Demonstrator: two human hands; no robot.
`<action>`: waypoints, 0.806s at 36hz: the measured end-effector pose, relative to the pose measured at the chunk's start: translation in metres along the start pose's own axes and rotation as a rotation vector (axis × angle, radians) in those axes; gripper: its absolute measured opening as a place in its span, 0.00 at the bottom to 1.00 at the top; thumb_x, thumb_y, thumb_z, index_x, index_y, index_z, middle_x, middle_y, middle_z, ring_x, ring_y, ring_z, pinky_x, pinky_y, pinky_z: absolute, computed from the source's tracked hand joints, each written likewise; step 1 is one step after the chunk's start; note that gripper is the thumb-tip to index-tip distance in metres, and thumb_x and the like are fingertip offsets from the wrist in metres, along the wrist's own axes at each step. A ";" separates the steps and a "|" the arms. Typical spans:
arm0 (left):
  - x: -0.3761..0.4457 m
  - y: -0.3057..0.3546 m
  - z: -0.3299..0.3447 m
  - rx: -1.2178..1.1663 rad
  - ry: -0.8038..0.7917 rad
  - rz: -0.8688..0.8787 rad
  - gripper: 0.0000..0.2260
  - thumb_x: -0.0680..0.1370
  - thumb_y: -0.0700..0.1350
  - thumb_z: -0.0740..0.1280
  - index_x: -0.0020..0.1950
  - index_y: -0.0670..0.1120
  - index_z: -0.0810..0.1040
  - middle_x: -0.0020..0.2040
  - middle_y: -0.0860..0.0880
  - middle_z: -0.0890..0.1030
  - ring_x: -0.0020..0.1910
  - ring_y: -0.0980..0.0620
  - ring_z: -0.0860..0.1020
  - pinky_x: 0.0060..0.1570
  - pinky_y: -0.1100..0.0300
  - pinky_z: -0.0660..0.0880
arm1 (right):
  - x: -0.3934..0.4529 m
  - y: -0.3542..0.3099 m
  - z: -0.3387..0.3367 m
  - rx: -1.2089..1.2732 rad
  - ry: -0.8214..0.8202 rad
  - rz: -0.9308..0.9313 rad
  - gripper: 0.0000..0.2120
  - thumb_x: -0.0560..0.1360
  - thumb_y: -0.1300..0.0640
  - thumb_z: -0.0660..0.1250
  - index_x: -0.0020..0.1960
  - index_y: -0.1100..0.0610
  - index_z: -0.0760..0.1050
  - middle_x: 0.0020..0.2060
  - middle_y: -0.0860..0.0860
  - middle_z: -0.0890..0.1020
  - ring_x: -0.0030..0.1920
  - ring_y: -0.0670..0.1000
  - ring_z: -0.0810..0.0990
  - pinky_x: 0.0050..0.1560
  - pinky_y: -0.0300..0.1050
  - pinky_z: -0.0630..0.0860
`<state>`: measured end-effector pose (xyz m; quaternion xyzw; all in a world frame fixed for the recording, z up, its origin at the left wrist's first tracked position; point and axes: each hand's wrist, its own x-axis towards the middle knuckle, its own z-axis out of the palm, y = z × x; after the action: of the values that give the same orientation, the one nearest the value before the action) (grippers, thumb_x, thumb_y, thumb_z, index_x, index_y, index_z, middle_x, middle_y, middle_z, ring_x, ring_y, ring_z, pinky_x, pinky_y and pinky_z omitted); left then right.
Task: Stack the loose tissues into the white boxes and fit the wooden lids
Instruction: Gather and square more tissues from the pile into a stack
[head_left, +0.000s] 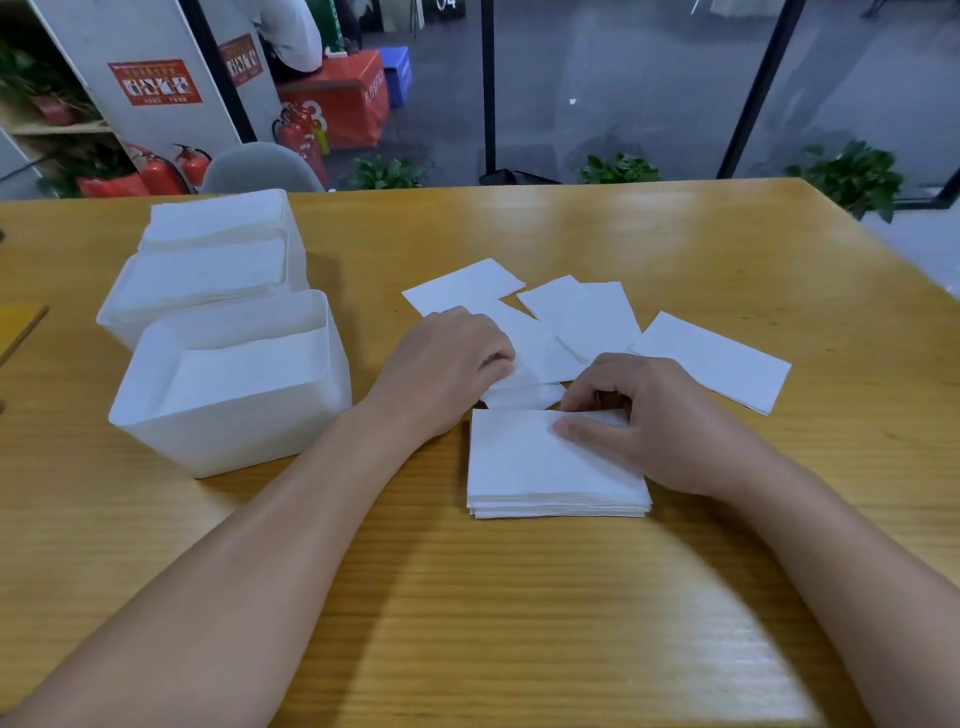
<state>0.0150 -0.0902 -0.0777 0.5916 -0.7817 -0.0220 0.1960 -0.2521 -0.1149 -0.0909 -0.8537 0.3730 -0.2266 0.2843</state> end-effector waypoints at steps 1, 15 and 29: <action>0.001 0.002 0.001 0.026 0.008 0.004 0.10 0.87 0.46 0.66 0.49 0.48 0.85 0.50 0.55 0.85 0.52 0.49 0.77 0.55 0.48 0.73 | 0.000 0.000 0.000 0.000 0.001 0.002 0.06 0.77 0.42 0.77 0.47 0.42 0.84 0.47 0.41 0.83 0.50 0.45 0.83 0.49 0.51 0.80; -0.008 0.023 -0.007 -0.032 0.256 0.165 0.07 0.86 0.42 0.71 0.49 0.44 0.85 0.48 0.51 0.85 0.52 0.43 0.79 0.54 0.44 0.75 | 0.003 -0.007 0.004 0.011 0.206 -0.019 0.25 0.78 0.50 0.78 0.72 0.38 0.75 0.45 0.42 0.81 0.38 0.50 0.76 0.39 0.38 0.73; -0.027 0.010 0.005 -0.278 0.103 0.014 0.13 0.81 0.49 0.76 0.65 0.56 0.84 0.63 0.64 0.80 0.71 0.56 0.71 0.70 0.61 0.68 | 0.000 -0.013 -0.002 0.202 0.354 -0.066 0.09 0.80 0.57 0.78 0.45 0.46 0.83 0.37 0.46 0.80 0.37 0.50 0.75 0.38 0.43 0.71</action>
<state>0.0099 -0.0629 -0.0871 0.5538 -0.7640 -0.0984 0.3160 -0.2463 -0.1084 -0.0813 -0.7793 0.3645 -0.4186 0.2908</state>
